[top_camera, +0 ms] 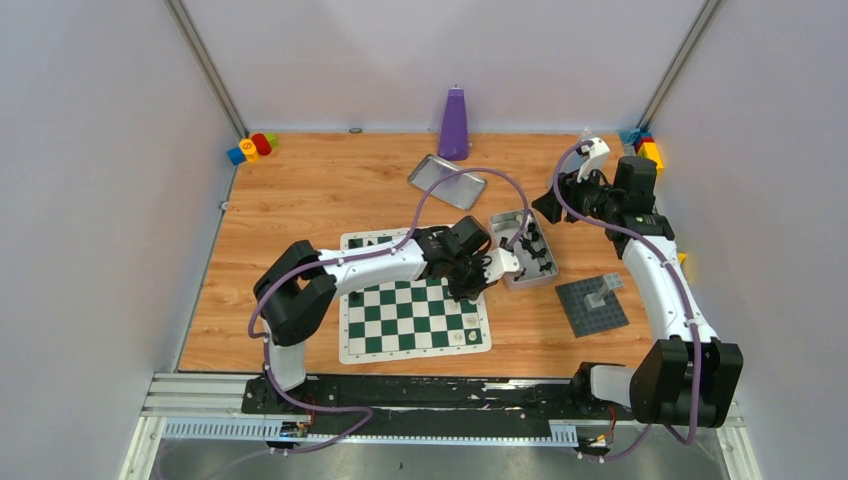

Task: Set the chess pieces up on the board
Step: Place the chess piece on the chessboard.

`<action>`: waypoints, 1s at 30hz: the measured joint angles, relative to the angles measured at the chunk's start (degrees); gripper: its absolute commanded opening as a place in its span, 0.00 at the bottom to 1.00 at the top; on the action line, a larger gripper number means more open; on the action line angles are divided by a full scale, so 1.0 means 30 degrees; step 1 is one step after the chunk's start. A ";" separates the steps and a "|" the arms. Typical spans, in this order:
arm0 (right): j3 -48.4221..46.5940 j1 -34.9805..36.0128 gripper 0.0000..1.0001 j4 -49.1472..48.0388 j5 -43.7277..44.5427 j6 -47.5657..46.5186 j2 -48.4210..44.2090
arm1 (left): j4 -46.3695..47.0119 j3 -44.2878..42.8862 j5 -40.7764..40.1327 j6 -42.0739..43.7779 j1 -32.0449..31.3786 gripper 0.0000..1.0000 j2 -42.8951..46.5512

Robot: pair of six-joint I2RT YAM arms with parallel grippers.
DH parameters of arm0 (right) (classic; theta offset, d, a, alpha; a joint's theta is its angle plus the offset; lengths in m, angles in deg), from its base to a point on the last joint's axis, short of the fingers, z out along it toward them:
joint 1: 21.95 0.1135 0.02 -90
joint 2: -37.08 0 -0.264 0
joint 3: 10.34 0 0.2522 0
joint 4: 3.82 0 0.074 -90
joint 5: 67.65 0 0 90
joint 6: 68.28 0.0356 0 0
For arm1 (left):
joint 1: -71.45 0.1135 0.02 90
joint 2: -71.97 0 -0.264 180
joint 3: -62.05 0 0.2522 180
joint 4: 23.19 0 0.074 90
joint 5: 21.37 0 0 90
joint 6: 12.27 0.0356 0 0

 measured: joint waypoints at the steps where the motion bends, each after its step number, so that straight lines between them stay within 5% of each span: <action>1: 0.0000 0.0000 0.57 0.0000 -0.0007 0.0000 0.0000 | -0.0007 0.0087 0.0000 0.0007 -0.0007 0.04 0.0000; 30: 0.0000 0.0000 0.57 0.0007 -0.0357 -0.0066 0.0146 | 0.0007 0.0393 0.0029 0.0087 -0.0080 0.10 -0.0648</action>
